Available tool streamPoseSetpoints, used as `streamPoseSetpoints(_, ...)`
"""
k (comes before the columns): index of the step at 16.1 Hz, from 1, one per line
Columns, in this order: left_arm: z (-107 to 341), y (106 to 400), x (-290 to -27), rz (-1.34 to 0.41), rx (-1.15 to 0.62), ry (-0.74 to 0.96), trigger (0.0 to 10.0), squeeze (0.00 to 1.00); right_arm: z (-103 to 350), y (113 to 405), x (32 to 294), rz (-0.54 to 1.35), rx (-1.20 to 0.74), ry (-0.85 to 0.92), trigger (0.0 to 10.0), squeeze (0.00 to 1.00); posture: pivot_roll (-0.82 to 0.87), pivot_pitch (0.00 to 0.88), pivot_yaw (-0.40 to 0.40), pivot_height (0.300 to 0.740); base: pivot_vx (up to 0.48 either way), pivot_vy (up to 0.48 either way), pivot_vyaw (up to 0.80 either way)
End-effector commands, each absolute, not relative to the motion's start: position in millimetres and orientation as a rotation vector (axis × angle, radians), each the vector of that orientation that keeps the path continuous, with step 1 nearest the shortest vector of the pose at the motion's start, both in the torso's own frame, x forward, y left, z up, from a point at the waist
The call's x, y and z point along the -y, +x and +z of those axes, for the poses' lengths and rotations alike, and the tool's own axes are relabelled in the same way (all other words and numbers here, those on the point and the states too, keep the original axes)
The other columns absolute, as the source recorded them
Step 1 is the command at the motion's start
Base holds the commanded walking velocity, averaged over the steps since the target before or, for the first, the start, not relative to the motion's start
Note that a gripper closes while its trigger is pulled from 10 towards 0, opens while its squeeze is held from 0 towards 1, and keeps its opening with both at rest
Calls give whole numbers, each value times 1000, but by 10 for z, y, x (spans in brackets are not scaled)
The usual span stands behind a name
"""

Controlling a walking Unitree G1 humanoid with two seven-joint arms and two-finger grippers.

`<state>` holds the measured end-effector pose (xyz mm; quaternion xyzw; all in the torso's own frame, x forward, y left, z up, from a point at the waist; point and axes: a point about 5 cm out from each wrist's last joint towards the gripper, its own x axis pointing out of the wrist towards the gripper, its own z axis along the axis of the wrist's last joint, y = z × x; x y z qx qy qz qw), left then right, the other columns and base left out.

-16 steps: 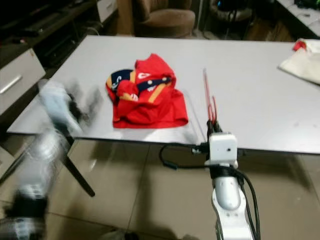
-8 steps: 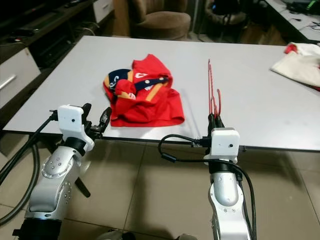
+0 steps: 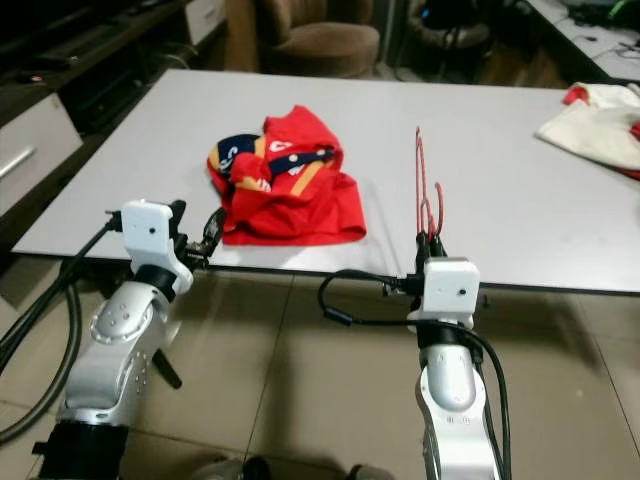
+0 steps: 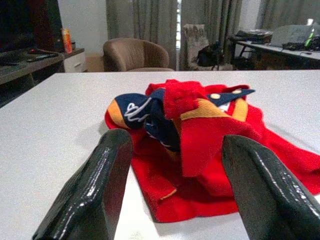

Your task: Hang hanger

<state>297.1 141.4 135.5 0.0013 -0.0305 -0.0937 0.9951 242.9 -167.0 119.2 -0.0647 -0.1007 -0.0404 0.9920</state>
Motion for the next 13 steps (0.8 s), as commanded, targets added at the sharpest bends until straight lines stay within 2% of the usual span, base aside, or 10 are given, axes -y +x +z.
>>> streamPoseSetpoints(1,1358,2999,-1371,-208,49,8,10000,0,1179,2448,1671,-80,190,-119,0,0,-51,11,30,740,-289,0,0)
streamPoseSetpoints(10,1351,3040,-1279,-244,44,25,10000,0,1152,2460,1680,-78,178,-126,0,0,-58,12,33,740,-284,0,0)
streamPoseSetpoints(13,1337,3028,-1272,-256,52,18,10000,0,1126,2458,1666,-71,165,-126,0,0,-57,13,32,740,0,0,0)
